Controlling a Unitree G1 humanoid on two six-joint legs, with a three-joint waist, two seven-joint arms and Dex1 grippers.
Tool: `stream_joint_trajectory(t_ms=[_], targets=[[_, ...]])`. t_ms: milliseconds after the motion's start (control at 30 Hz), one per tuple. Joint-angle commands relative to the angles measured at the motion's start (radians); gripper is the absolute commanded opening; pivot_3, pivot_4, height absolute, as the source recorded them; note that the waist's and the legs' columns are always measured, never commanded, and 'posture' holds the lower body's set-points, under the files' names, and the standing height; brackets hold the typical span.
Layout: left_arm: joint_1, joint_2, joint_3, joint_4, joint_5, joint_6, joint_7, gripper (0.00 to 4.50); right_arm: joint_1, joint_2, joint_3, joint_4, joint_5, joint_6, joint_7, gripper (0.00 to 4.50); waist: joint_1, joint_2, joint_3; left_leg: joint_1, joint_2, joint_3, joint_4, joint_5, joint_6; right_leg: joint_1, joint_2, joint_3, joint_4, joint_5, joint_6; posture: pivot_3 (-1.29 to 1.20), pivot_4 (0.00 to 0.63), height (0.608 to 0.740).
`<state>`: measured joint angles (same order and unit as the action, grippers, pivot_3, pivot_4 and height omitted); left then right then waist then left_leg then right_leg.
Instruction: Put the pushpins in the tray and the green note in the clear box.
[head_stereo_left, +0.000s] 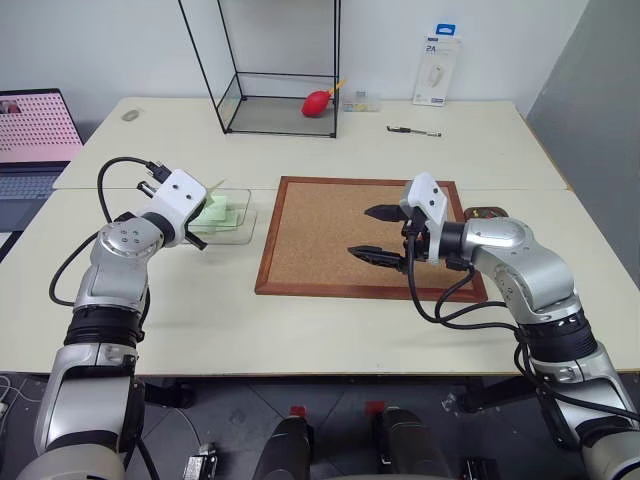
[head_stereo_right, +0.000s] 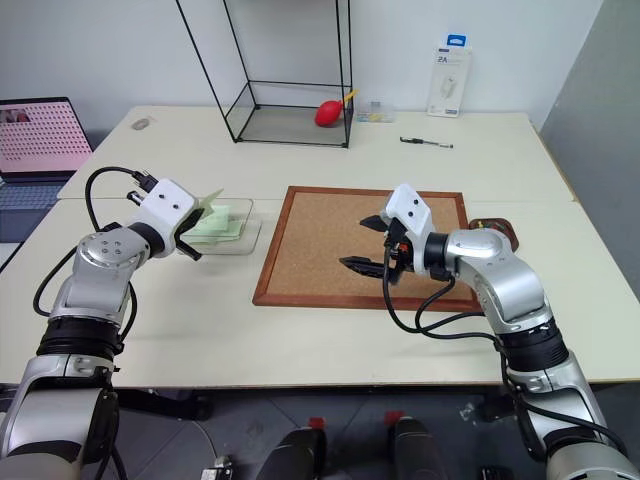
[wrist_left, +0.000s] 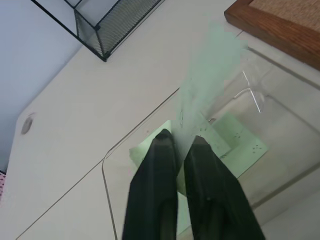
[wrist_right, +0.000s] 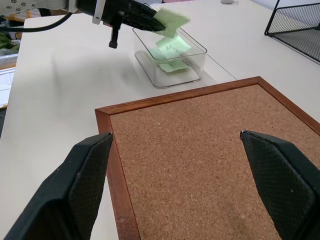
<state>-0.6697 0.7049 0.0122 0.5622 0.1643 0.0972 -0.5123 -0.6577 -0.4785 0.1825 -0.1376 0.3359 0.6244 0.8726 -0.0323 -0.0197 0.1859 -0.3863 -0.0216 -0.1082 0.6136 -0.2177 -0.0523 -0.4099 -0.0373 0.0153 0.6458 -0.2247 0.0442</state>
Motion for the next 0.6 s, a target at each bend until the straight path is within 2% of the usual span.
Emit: stream_joint_trajectory(t_ms=[33, 400, 600], targets=[[-0.024, 0.026, 0.003, -0.015, 0.012, -0.023, 0.014, 1.23, -0.02, 0.002, -0.013, -0.051, 0.016, 0.011, -0.004, 4.33, 0.0, 0.0, 0.0, 0.0, 0.0, 0.0, 0.0, 0.0, 0.0, 0.0, 0.0, 0.0, 0.0, 0.0, 0.0, 0.0, 0.15, 0.74], [0.044, 0.056, 0.013, -0.133, -0.005, 0.025, -0.027, 3.34, -0.035, 0.003, -0.022, -0.039, 0.019, 0.018, 0.0, 4.33, -0.001, 0.0, 0.0, 0.0, 0.0, 0.0, 0.0, 0.0, 0.0, 0.0, 0.0, 0.0, 0.0, 0.0, 0.0, 0.0, 0.15, 0.74], [0.103, 0.07, 0.087, -0.319, -0.111, 0.139, -0.105, 4.41, -0.028, -0.014, -0.046, -0.056, 0.035, 0.03, 0.008, 4.33, -0.001, 0.0, 0.0, 0.0, 0.0, 0.0, 0.0, 0.0, 0.0, 0.0, 0.0, 0.0, 0.0, 0.0, 0.0, 0.0, 0.15, 0.74]])
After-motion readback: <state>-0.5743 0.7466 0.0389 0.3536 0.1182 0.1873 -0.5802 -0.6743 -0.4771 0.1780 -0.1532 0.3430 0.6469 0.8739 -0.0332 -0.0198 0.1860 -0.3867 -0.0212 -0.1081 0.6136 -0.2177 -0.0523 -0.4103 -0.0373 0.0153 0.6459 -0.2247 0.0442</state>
